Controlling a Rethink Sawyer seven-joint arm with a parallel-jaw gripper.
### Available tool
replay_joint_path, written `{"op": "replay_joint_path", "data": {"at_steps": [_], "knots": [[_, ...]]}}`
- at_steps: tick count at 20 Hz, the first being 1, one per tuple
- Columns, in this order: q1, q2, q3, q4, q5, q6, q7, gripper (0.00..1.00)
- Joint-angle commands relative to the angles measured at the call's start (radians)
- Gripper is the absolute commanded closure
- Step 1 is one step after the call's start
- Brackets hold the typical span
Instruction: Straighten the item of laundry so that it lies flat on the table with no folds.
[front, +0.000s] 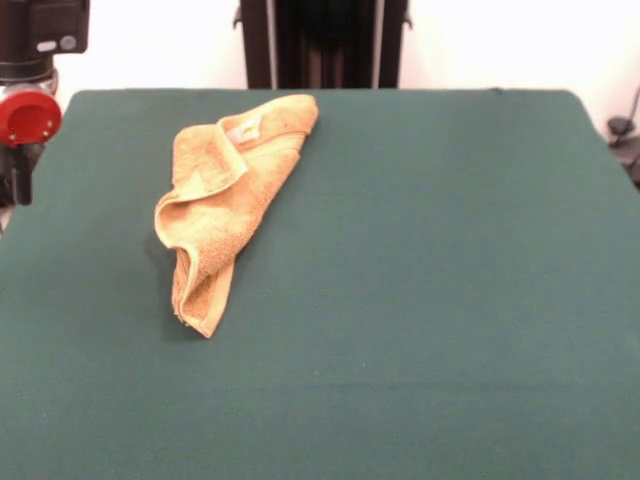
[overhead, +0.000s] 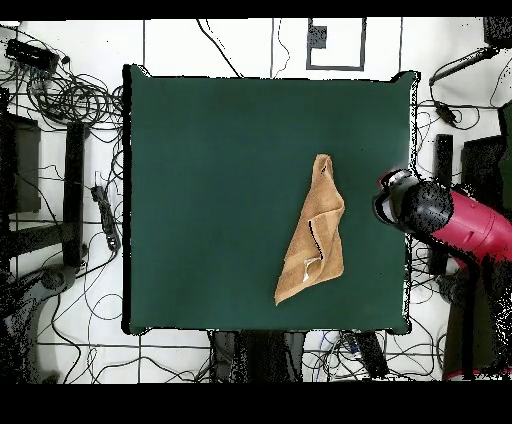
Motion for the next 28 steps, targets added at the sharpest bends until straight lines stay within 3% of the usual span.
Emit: {"op": "replay_joint_path", "data": {"at_steps": [1,3,7,10,15,21,28], "knots": [[0.036,0.04,0.125,0.187,0.052,-0.03,0.071,0.0],[0.083,0.049,0.044,0.196,0.065,0.059,0.138,0.0],[0.038,0.043,0.079,0.377,0.164,-0.098,0.258,0.0],[0.092,0.029,0.032,0.441,0.236,-0.153,0.369,0.0],[0.08,0.064,0.015,0.468,0.248,-0.198,0.287,0.0],[0.101,0.11,-0.084,0.446,0.266,-0.132,0.267,0.0],[0.043,0.114,-0.058,0.454,0.278,-0.18,0.215,0.0]]}}
